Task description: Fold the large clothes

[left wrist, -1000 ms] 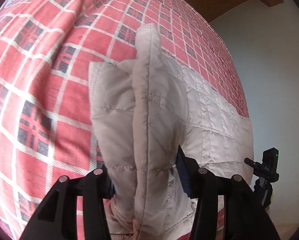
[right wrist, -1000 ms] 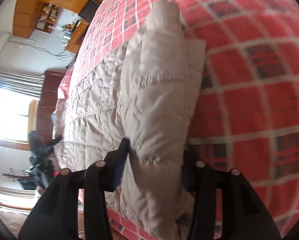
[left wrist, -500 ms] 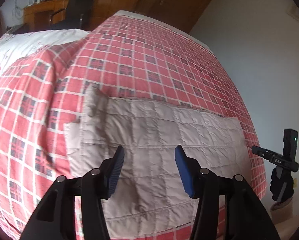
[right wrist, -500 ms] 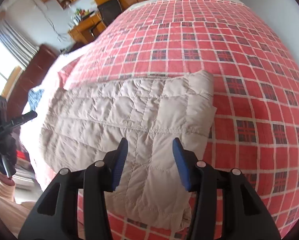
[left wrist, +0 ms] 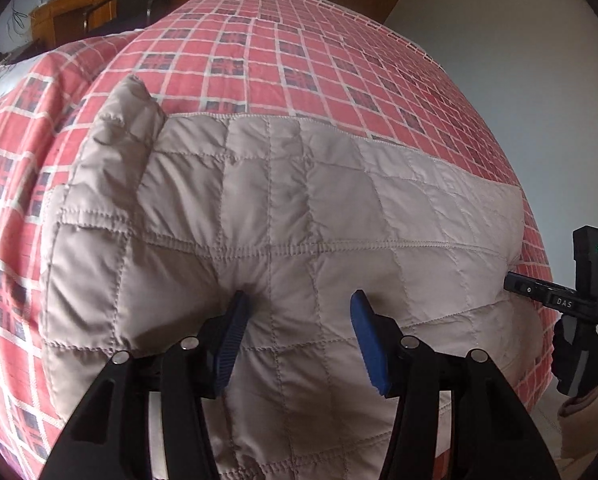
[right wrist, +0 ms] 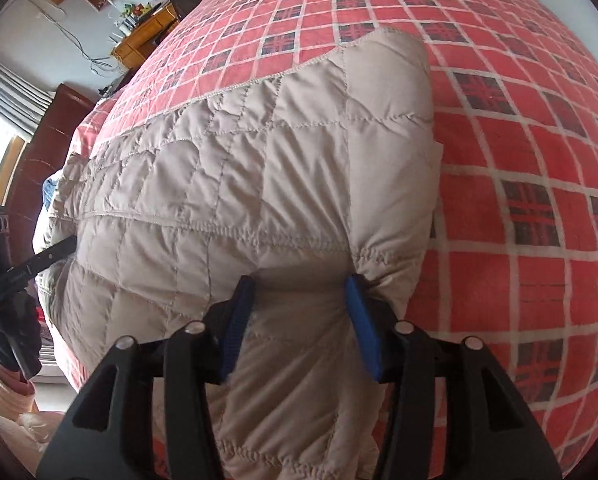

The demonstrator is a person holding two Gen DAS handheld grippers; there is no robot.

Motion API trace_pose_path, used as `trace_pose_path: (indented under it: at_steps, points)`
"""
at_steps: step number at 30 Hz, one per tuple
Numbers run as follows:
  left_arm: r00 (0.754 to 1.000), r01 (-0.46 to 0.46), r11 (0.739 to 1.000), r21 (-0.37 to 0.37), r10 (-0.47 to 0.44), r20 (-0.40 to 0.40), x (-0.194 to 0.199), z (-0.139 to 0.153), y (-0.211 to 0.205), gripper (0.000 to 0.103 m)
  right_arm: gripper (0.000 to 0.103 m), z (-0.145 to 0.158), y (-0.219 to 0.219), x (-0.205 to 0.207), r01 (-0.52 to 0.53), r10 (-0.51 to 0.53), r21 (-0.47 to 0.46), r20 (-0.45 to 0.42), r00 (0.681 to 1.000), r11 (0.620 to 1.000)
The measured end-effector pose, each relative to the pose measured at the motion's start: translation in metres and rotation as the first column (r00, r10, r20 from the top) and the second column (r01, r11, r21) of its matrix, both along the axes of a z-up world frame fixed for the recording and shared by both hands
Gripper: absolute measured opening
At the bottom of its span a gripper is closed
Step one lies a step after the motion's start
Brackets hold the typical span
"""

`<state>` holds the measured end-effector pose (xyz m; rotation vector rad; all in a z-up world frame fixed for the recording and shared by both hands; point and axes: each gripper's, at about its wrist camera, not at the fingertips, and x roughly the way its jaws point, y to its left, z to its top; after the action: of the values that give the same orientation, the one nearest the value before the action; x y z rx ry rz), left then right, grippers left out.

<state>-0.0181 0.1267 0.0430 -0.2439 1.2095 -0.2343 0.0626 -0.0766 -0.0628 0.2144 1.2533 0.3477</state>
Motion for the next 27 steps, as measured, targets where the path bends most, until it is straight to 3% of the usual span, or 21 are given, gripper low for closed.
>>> trace_pose_path:
  at_steps: [5,8,11,15,19,27]
  points:
    - [1.0,-0.031,0.999,0.016,0.031,-0.005,0.001,0.011,-0.002,0.054,0.054,0.027,-0.006,-0.006,0.018,-0.018,0.038,0.018,1.0,0.999]
    - [0.999,-0.044,0.998,0.043,0.043,0.004,-0.001,0.02,-0.009,0.059,0.065,0.049,-0.015,-0.014,0.048,-0.053,0.084,0.05,0.997,0.995]
    - [0.999,-0.046,0.998,0.038,0.045,0.016,-0.002,0.03,-0.016,0.062,0.069,0.054,-0.029,-0.017,0.073,-0.077,0.093,0.047,0.996,0.993]
    - [0.999,-0.043,0.996,0.08,0.041,0.029,-0.002,0.037,-0.026,0.066,0.073,0.036,-0.046,-0.018,0.119,-0.117,0.103,-0.022,0.993,0.988]
    - [0.999,-0.041,0.992,0.117,0.04,0.009,-0.002,0.034,-0.031,0.068,0.074,0.011,-0.053,-0.02,0.138,-0.124,0.186,-0.086,0.989,0.973]
    - [0.998,-0.055,0.987,0.148,0.057,-0.009,-0.005,0.026,-0.027,0.069,0.077,-0.019,-0.055,-0.014,0.179,-0.143,0.272,-0.147,0.979,0.946]
